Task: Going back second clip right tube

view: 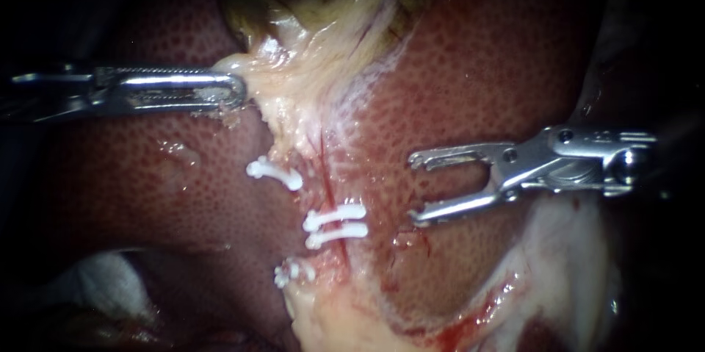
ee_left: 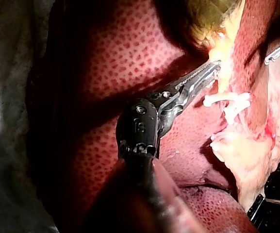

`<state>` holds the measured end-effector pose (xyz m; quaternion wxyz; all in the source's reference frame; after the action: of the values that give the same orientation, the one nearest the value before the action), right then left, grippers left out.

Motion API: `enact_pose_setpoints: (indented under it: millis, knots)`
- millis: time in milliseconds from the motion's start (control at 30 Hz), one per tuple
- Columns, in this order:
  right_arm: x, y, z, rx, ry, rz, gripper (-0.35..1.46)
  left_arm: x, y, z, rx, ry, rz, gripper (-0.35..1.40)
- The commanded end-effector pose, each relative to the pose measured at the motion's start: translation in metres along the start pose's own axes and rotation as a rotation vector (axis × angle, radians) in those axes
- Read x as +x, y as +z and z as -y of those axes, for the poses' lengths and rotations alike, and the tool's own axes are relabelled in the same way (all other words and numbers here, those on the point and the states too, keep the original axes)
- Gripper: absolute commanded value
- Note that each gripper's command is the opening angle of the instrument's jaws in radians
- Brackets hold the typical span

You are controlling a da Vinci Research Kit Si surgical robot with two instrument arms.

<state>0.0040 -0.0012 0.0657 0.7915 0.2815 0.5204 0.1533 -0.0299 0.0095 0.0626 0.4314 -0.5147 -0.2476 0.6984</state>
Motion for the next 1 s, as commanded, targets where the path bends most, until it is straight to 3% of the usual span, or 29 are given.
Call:
enact_pose_setpoints:
  millis: [33,233,433,700,833,1000]
  knots:
    - [0.0001,-0.0003,0.0000,0.004,-0.003,0.000,0.49,-0.0001,0.0001,0.0001,0.002,0.001,0.000,-0.35]
    - [0.0002,-0.0010,0.0001,0.008,-0.002,0.000,0.49,-0.0013,0.0014,0.0004,0.010,0.008,-0.004,-0.35]
    - [0.0001,-0.0010,0.0001,0.008,-0.002,0.000,0.49,-0.0033,0.0047,0.0011,0.015,0.021,0.020,-0.35]
    - [0.0001,-0.0010,0.0001,0.008,-0.002,0.000,0.49,-0.0045,0.0093,0.0021,0.002,0.030,0.041,-0.35]
    - [0.0001,-0.0010,0.0001,0.008,-0.002,0.000,0.49,-0.0049,0.0104,0.0024,0.004,0.039,0.046,-0.35]
    - [0.0002,-0.0009,0.0001,0.007,-0.002,0.000,0.49,-0.0050,0.0103,0.0028,-0.001,0.041,0.048,-0.35]
